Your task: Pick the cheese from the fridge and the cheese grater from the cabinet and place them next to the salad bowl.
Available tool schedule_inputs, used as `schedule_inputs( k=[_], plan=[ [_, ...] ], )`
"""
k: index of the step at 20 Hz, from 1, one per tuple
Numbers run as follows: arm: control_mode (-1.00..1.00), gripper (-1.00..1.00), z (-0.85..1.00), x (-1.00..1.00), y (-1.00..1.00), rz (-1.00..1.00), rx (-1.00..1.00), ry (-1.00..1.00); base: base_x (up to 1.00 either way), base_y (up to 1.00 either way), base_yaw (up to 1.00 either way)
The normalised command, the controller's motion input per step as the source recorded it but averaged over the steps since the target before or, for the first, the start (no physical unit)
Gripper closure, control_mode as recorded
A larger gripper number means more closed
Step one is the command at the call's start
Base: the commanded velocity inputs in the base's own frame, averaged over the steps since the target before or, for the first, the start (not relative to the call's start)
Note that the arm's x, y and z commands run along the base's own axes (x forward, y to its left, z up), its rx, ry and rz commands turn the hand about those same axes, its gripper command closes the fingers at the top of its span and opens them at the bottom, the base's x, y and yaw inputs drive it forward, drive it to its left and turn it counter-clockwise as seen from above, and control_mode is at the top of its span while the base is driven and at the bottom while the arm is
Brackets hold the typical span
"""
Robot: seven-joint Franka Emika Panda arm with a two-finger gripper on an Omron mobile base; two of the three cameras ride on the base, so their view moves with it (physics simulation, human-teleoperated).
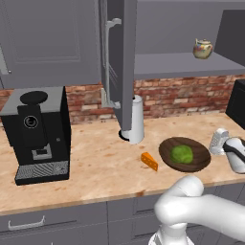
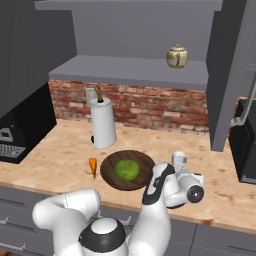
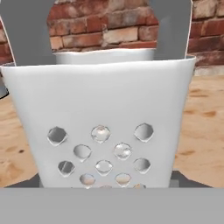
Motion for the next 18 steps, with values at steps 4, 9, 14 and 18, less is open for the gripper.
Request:
schedule_inputs(
  k=[4, 9, 14, 18],
  plan=[
    [-1.00, -1.00, -0.02, -0.09, 0.00, 0.00, 0.00, 0.03, 0.00, 0.00, 0.00],
    [-1.00, -1.00, 0.00, -0.19, 0.00, 0.00, 0.00, 0.01, 0.00, 0.00, 0.00],
    [-1.00, -1.00, 0.03, -0.26, 0.00, -0.03, 0.00, 0.00, 0.00, 0.00, 0.00],
    [-1.00, -1.00, 0.07, -0.33, 0.02, -0.04, 0.00, 0.00, 0.00, 0.00, 0.00]
  ],
)
